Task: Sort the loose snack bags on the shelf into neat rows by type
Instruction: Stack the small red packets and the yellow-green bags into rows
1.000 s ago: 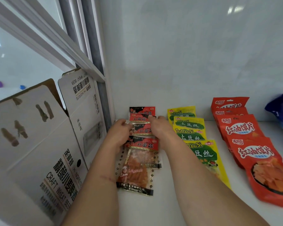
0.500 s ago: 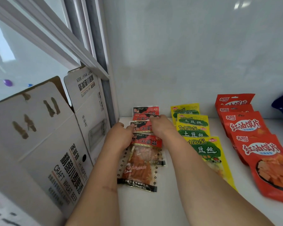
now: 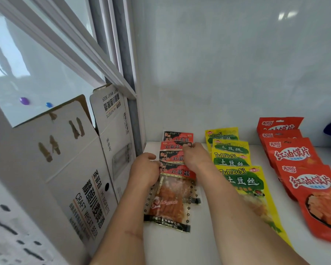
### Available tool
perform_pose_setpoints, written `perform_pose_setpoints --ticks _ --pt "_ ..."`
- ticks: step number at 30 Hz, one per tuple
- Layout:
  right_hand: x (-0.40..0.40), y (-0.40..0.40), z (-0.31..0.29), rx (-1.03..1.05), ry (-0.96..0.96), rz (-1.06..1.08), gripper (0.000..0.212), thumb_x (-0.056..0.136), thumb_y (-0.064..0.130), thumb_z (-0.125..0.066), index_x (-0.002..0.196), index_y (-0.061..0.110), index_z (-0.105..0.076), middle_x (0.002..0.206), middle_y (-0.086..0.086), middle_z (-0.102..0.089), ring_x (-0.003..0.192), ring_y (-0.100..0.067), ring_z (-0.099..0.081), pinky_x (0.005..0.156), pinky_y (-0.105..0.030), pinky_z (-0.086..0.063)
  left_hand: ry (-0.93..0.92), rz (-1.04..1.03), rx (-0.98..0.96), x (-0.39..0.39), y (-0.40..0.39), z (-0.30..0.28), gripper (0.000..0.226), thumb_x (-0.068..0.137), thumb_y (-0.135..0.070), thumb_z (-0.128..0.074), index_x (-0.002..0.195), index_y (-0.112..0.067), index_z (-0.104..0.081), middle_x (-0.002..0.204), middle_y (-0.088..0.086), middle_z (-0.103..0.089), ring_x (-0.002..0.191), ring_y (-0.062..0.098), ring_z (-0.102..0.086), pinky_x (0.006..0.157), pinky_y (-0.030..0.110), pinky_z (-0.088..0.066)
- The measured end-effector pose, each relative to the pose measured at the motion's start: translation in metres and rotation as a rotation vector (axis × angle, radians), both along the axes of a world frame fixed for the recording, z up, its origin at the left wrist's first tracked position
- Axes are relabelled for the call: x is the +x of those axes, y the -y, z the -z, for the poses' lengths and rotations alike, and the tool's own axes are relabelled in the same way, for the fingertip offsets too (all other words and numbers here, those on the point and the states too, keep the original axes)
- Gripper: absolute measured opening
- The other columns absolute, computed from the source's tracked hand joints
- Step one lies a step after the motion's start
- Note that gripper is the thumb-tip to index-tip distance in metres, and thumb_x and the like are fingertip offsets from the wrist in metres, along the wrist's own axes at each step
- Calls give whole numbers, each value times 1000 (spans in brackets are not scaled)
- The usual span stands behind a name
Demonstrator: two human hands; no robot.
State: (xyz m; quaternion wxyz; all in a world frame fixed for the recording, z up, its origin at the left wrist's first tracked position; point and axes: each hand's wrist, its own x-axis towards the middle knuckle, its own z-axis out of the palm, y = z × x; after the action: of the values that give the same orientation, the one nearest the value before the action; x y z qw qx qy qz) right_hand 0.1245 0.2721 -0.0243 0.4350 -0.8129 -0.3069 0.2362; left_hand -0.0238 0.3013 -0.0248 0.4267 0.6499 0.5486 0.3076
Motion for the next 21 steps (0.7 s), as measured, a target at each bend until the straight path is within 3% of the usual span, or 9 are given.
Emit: perform_pose_setpoints --ticks 8,15,21 --pt "4 -3 5 5 0 24 56 96 50 -41 132 9 -54 129 -14 -63 116 -34 -60 101 -42 -47 94 -59 -14 8 2 -1 14 95 -16 -56 106 -23 -61 109 7 -70 96 27 -69 87 45 -59" --pt "7 -4 4 -3 22 32 58 103 48 -34 136 4 -53 136 -18 -58 124 -35 -55 104 -39 -43 65 -42 4 11 3 -2 15 97 -18 -56 112 -21 -60 107 7 -69 93 27 -69 84 45 -60" --pt "8 -6 1 31 124 13 57 100 47 -40 138 6 -48 139 -19 -53 126 -37 -51 107 -45 -42 72 -51 22 14 3 -6 19 96 -17 -56 115 -20 -59 113 7 -67 98 26 -66 88 45 -58"
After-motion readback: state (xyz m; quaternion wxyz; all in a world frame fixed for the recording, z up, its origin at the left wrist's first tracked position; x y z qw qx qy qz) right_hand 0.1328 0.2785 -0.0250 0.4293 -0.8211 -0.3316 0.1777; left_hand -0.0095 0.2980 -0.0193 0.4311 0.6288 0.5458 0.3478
